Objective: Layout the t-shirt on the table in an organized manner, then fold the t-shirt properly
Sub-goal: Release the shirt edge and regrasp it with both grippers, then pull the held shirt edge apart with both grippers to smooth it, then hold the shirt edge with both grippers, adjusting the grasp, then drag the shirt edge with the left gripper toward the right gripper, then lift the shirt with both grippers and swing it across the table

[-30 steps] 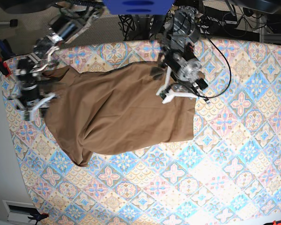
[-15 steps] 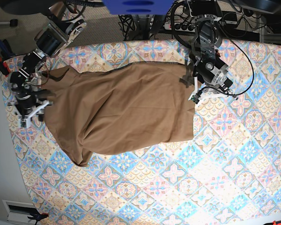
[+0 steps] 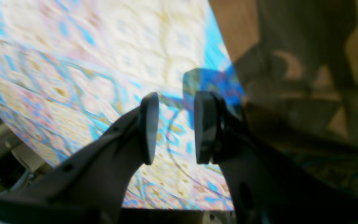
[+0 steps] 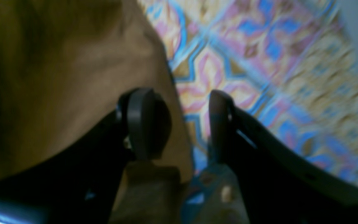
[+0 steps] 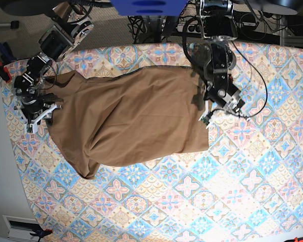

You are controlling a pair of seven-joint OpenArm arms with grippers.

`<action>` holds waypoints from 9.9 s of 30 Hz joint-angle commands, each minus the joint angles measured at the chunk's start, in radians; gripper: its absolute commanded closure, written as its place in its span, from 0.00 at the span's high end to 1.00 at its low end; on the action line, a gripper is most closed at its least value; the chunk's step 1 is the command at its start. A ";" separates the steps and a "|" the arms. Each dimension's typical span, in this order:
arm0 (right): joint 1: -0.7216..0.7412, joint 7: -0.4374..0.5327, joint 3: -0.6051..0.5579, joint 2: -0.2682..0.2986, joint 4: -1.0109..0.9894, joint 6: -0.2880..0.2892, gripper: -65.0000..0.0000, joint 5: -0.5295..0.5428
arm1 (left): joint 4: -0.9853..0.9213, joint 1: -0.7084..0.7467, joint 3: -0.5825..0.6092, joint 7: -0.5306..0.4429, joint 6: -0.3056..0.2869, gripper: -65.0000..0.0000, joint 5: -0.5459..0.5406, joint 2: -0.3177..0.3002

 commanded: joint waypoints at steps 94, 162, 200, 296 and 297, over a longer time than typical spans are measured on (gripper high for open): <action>-0.160 0.170 0.079 -0.045 0.352 -0.280 0.39 0.013 | 0.304 0.350 0.022 -0.312 0.005 0.40 -0.286 0.066; -0.194 -0.246 0.445 -0.128 0.151 0.002 0.39 0.350 | 0.122 0.353 0.094 -0.312 0.005 0.00 -0.299 -0.013; -0.115 -0.384 0.350 -0.036 0.544 0.002 0.00 0.346 | 0.275 0.163 0.096 -0.138 0.005 0.00 -0.235 0.048; 0.130 -0.363 -0.003 0.069 0.451 0.002 0.00 -0.069 | -0.019 -0.290 0.054 -0.066 0.009 0.00 -0.611 0.115; 0.133 -0.363 -0.006 0.069 0.451 0.002 0.00 -0.069 | -0.021 -0.327 0.036 -0.054 0.038 0.00 -0.614 0.115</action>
